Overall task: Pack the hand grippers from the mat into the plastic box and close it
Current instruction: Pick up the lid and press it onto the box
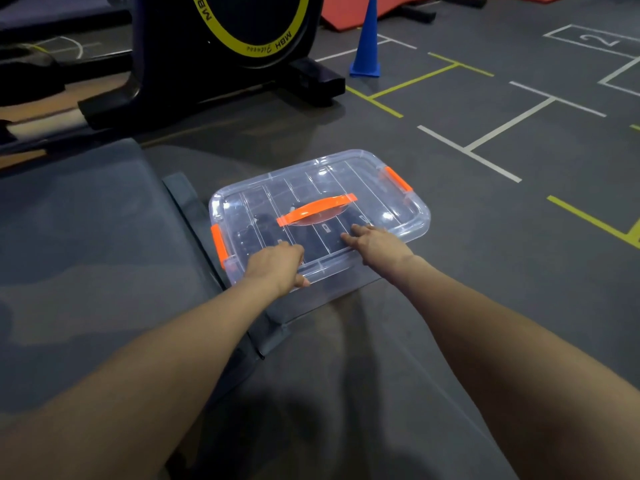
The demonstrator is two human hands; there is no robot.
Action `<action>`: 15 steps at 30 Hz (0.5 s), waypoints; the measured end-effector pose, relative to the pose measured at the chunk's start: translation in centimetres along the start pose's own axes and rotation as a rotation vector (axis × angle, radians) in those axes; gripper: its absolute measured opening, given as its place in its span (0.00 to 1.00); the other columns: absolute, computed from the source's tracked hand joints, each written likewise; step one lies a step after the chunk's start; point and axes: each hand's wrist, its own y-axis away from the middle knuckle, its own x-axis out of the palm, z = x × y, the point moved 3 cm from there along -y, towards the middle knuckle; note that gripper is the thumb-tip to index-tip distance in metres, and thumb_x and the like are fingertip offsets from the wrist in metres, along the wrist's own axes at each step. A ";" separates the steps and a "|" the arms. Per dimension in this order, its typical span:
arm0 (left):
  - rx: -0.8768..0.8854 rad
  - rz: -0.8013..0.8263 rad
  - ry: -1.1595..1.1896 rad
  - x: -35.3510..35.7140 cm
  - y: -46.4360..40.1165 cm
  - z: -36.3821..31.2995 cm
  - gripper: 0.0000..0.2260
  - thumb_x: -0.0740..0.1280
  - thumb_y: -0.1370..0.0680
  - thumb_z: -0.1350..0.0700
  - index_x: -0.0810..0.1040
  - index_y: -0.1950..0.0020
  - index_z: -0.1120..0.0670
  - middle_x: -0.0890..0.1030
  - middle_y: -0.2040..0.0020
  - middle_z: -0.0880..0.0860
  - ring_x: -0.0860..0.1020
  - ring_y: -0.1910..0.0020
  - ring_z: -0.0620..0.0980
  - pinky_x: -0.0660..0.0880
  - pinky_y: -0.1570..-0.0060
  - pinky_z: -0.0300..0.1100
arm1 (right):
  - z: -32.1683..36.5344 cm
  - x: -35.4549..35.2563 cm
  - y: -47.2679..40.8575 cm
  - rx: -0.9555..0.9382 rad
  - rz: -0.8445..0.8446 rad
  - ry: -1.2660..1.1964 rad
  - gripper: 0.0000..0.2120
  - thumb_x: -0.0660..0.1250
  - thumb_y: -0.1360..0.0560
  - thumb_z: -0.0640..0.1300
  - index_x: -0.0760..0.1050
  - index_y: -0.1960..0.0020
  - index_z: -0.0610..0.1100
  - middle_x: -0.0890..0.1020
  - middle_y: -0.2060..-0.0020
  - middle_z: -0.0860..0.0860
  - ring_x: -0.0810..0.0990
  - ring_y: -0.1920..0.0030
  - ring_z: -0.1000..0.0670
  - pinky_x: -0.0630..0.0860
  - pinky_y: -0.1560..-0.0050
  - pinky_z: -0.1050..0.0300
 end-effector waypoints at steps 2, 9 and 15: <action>0.001 -0.011 -0.008 -0.1 -0.2 -0.2 0.16 0.69 0.27 0.46 0.72 0.47 0.55 0.76 0.44 0.54 0.76 0.46 0.57 0.69 0.55 0.46 | -0.1 -0.4 -0.1 -0.020 0.002 0.025 0.26 0.57 0.23 0.35 0.59 0.26 0.44 0.69 0.34 0.43 0.70 0.34 0.40 0.68 0.34 0.46; -0.012 -0.018 -0.037 -0.1 -1.5 -1.3 0.15 0.69 0.26 0.48 0.73 0.48 0.57 0.77 0.44 0.55 0.76 0.45 0.59 0.72 0.51 0.49 | -1.4 -0.4 -1.2 -0.025 -0.015 0.053 0.28 0.58 0.23 0.35 0.57 0.25 0.46 0.68 0.33 0.45 0.69 0.33 0.41 0.69 0.35 0.45; -0.052 0.008 0.019 -0.1 -2.2 -1.1 0.16 0.71 0.29 0.46 0.74 0.50 0.56 0.79 0.48 0.54 0.77 0.47 0.58 0.71 0.55 0.46 | -1.5 -0.3 -1.3 -0.012 -0.002 0.032 0.28 0.57 0.23 0.34 0.56 0.25 0.47 0.65 0.30 0.46 0.66 0.31 0.42 0.66 0.32 0.45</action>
